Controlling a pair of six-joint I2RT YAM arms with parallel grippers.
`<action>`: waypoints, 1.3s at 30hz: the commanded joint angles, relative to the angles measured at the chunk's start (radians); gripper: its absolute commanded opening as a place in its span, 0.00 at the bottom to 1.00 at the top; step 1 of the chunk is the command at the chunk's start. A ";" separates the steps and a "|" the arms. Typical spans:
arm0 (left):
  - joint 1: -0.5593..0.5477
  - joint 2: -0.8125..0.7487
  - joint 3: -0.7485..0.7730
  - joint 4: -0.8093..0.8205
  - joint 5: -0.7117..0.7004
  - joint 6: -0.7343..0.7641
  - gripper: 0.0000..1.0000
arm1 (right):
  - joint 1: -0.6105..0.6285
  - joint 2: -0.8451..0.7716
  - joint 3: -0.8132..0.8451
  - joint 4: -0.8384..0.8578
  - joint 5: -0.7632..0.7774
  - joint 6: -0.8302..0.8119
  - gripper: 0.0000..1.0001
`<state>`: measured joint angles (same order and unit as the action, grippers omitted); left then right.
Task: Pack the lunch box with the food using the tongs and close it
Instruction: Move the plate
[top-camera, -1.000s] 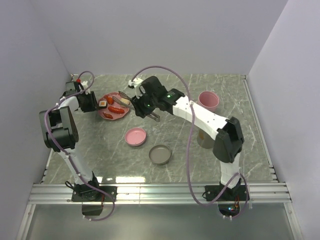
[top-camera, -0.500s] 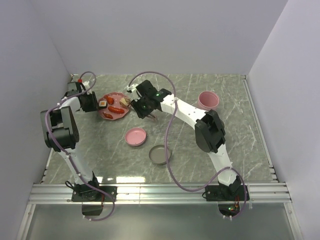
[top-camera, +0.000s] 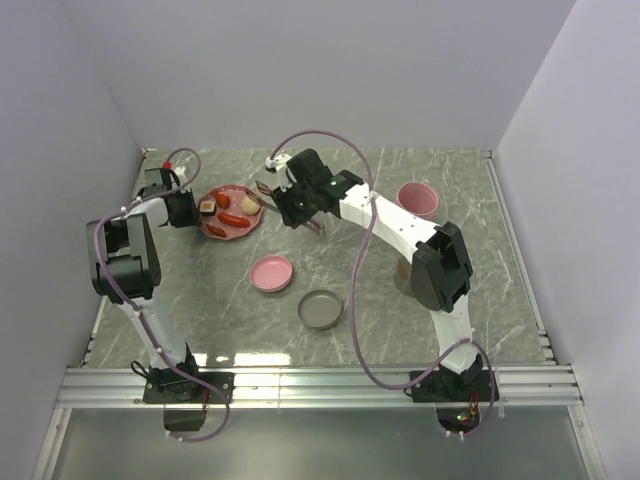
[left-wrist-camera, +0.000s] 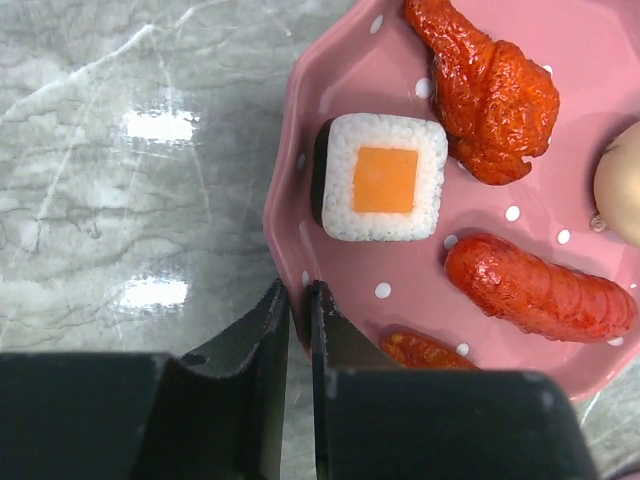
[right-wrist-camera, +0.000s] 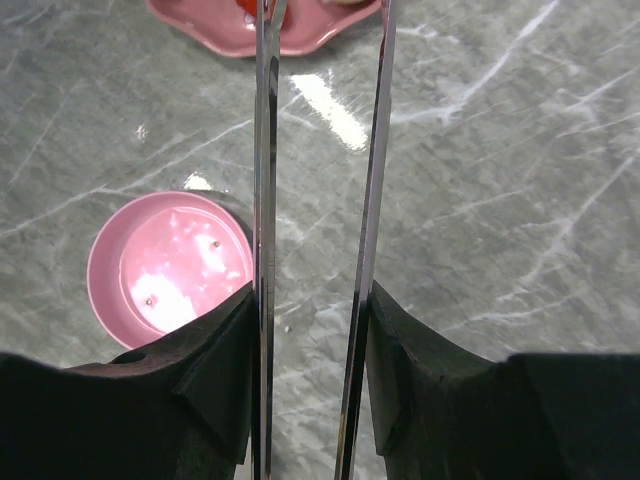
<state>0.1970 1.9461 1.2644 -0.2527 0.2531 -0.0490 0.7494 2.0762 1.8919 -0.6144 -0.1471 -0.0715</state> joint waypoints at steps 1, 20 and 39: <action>-0.057 -0.021 -0.072 -0.016 -0.003 0.038 0.04 | -0.033 -0.082 -0.025 0.028 -0.006 -0.001 0.48; -0.294 -0.029 -0.079 -0.079 0.051 0.003 0.01 | -0.127 -0.284 -0.250 -0.119 -0.101 -0.152 0.49; -0.321 -0.119 0.113 -0.180 0.179 0.087 0.72 | -0.194 -0.338 -0.246 -0.323 -0.083 -0.284 0.55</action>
<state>-0.1394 1.9423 1.3140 -0.3779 0.3462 -0.0051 0.5644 1.7962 1.6413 -0.8925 -0.2321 -0.3092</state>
